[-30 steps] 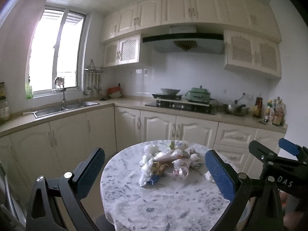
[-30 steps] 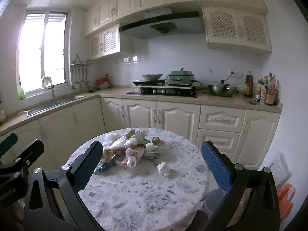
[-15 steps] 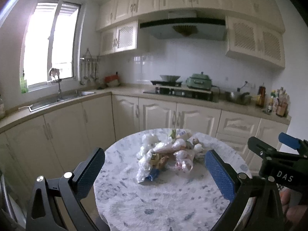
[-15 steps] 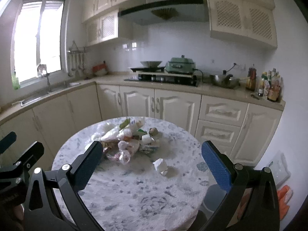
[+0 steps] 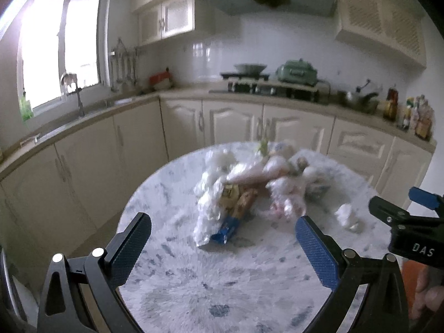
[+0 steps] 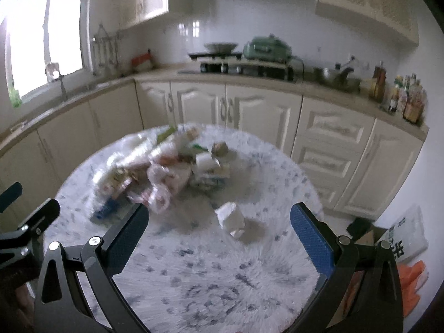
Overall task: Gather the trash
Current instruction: 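Grasp the white tissue ball with the right tool while the left tool grasps a clear plastic bag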
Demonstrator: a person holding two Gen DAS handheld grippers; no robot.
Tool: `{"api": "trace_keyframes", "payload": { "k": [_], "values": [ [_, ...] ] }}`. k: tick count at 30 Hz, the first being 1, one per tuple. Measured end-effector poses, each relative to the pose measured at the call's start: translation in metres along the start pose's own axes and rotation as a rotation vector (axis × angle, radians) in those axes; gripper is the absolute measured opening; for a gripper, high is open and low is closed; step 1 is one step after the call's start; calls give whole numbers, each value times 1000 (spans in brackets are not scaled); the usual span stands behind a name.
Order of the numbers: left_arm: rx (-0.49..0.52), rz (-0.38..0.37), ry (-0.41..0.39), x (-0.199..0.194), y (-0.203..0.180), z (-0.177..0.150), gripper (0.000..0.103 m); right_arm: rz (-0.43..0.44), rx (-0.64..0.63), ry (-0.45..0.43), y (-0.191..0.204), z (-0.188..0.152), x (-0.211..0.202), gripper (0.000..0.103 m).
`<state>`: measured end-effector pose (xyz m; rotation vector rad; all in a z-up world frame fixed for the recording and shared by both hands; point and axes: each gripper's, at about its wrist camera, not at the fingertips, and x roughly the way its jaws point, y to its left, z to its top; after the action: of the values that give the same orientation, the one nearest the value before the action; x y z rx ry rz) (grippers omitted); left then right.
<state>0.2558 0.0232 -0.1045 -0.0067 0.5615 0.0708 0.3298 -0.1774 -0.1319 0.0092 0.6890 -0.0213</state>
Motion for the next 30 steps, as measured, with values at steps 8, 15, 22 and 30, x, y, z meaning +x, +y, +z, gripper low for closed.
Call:
{"api": "trace_keyframes", "payload": {
  "k": [8,15,22,30],
  "values": [
    [-10,36,101,71,3,5,102,11,34,122,-20,-9,61,103],
    [-18,67,110,116,18,18,102,28,20,187,-16,-7,102,98],
    [-84,63,123,153,41,31,102,27,20,238,-17,-2,124,83],
    [-63,-5,255,207,51,31,91,7,2,252,-16,-1,130,51]
  ]
}}
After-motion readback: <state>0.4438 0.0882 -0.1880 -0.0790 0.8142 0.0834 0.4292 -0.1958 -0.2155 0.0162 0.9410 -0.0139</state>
